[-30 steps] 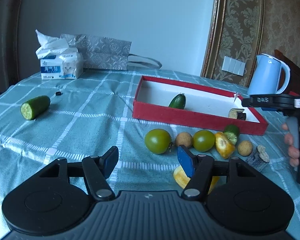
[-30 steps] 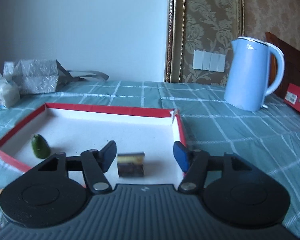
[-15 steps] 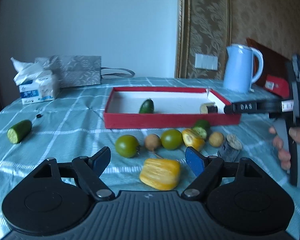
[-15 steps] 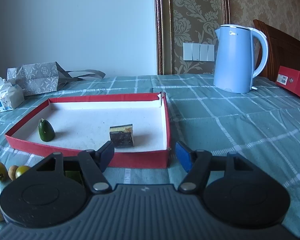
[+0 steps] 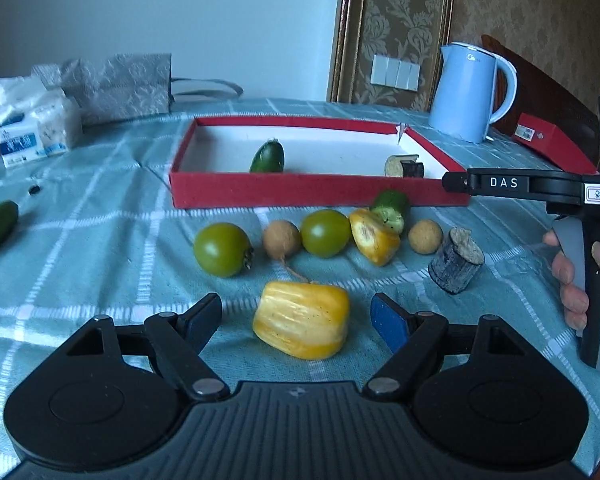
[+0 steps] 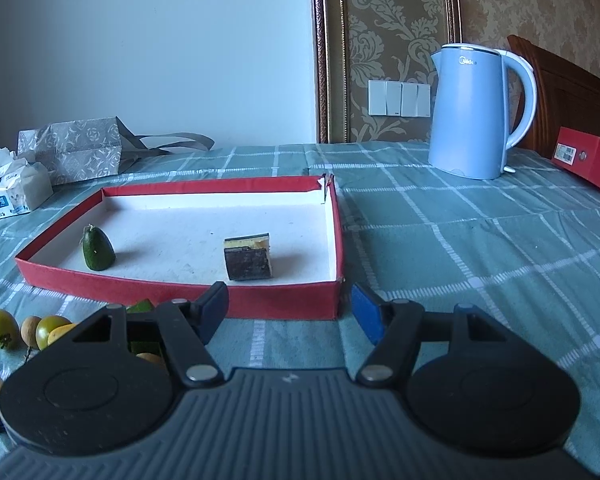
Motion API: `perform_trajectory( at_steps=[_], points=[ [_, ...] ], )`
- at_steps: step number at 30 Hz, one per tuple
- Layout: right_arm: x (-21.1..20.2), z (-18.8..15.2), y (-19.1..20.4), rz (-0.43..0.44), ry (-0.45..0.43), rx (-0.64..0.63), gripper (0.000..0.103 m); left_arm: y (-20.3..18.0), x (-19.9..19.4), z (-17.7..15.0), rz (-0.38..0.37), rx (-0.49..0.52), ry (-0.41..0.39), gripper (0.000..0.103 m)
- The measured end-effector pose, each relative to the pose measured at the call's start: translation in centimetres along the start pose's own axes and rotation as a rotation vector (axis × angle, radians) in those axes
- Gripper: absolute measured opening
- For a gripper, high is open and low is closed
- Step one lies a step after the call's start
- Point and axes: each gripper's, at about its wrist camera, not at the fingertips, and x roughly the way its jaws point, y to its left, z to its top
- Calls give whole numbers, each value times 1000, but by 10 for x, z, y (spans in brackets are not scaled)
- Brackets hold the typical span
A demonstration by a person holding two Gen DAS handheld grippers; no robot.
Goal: Organize fruits
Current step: 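Move the left gripper onto the yellow bell pepper and close it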
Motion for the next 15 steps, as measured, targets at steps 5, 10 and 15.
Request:
perform_trajectory(
  at_steps=[5,10,15],
  points=[
    [-2,-2,2,4,-2,-7,66,-5,1,-1,-25,34,1,75],
    [-6,-4,3,12,-3,-12,66,-12,3,-1,-11,80,7,62],
    [-15,-7,1,18,-11,-9,66,-5,2,0,-18,40,-2,51]
  ],
)
